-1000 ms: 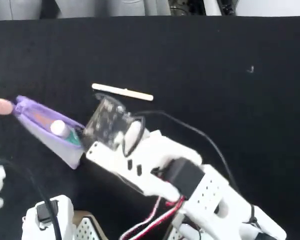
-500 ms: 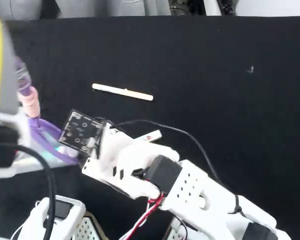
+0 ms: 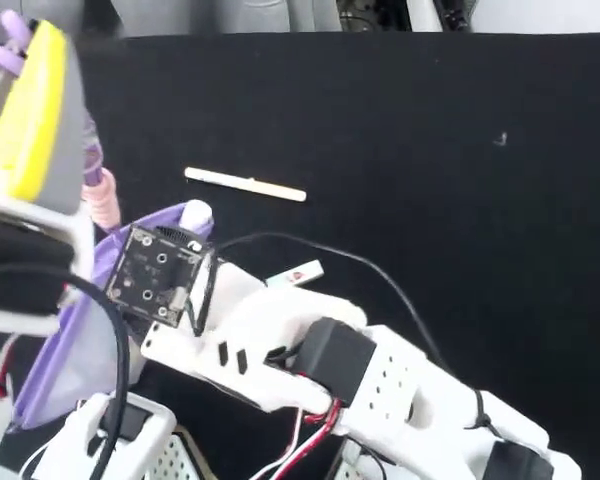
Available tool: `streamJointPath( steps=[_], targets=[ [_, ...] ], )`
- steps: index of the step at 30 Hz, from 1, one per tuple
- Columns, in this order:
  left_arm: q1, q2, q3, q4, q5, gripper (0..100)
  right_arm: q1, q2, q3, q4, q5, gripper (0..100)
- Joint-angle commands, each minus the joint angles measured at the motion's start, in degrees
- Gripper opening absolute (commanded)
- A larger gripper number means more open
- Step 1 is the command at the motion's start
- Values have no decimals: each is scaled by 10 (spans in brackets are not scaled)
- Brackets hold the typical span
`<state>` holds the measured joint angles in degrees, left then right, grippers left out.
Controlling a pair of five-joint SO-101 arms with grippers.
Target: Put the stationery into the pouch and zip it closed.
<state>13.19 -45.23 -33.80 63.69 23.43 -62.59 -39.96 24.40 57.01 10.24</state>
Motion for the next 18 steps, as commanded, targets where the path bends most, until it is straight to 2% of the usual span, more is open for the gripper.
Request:
streamJointPath(
  steps=[1, 13, 18],
  targets=[
    [25, 2, 26, -18, -7, 29, -2, -3, -23, 18, -3, 293],
    [-38, -1, 30, -18, -20, 30, 131, -34, -8, 125, -2, 293],
    [-38, -40, 30, -19, -55, 30, 183, -151, -9, 168, 80, 293]
  ],
)
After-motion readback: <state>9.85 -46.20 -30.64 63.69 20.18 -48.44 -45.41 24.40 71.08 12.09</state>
